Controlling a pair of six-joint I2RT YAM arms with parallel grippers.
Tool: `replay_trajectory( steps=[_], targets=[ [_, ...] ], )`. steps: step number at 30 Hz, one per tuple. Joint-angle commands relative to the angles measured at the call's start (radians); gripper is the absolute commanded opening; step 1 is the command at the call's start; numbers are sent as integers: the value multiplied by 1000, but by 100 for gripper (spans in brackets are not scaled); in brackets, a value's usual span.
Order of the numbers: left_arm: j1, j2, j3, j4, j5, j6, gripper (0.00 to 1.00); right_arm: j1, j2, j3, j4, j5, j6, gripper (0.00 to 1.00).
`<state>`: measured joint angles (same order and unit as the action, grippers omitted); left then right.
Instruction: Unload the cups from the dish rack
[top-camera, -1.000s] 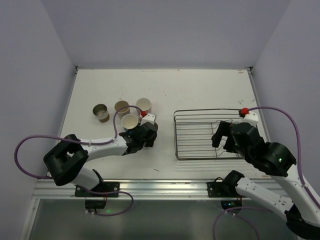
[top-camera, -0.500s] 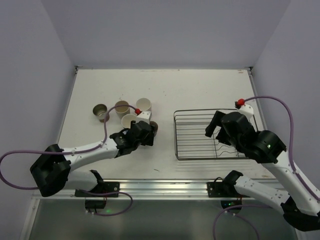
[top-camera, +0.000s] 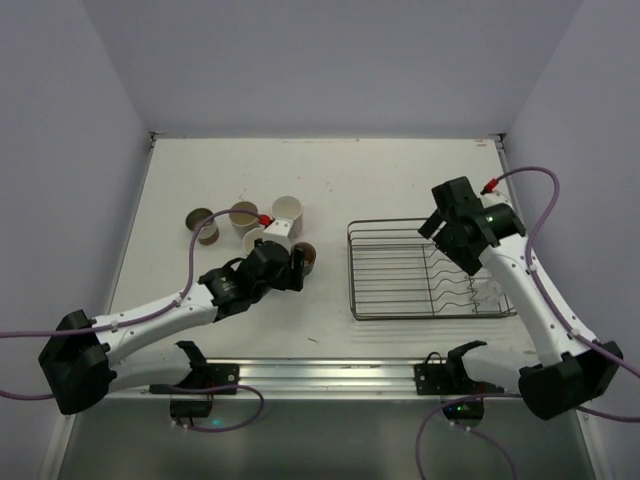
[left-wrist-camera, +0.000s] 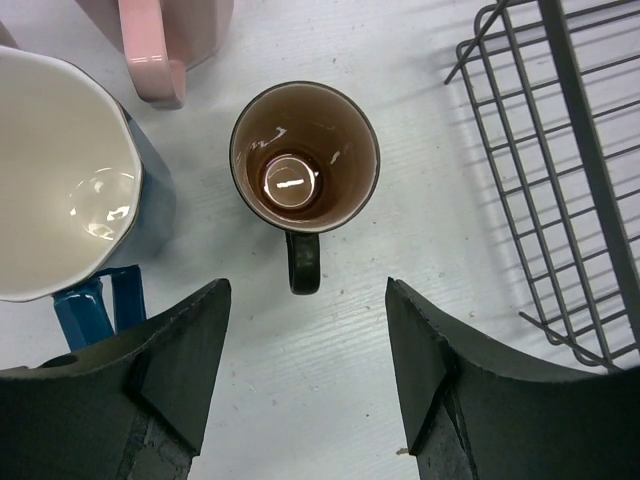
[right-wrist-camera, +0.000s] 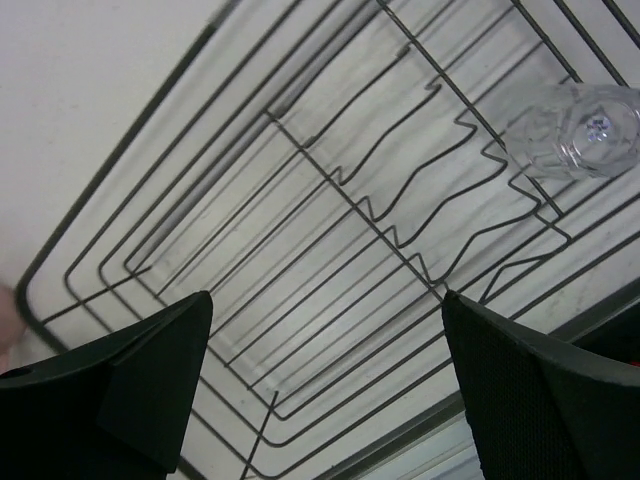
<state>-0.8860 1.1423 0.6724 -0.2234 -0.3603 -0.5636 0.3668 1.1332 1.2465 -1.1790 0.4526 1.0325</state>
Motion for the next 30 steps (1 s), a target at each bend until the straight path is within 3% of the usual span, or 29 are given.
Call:
replay_trajectory(
  steps=[1, 10, 18, 30],
  targets=[
    [2, -50, 15, -37, 23, 7, 67, -40, 80, 4, -108, 90, 149, 99],
    [1, -81, 38, -63, 75, 8, 67, -215, 96, -97, -119, 146, 247, 99],
    [-2, -47, 53, -59, 98, 8, 66, -399, 7, -268, 44, 75, 101, 97],
    [-4, -13, 56, -34, 109, 30, 66, -522, -18, -334, 145, 64, 12, 94]
  ],
)
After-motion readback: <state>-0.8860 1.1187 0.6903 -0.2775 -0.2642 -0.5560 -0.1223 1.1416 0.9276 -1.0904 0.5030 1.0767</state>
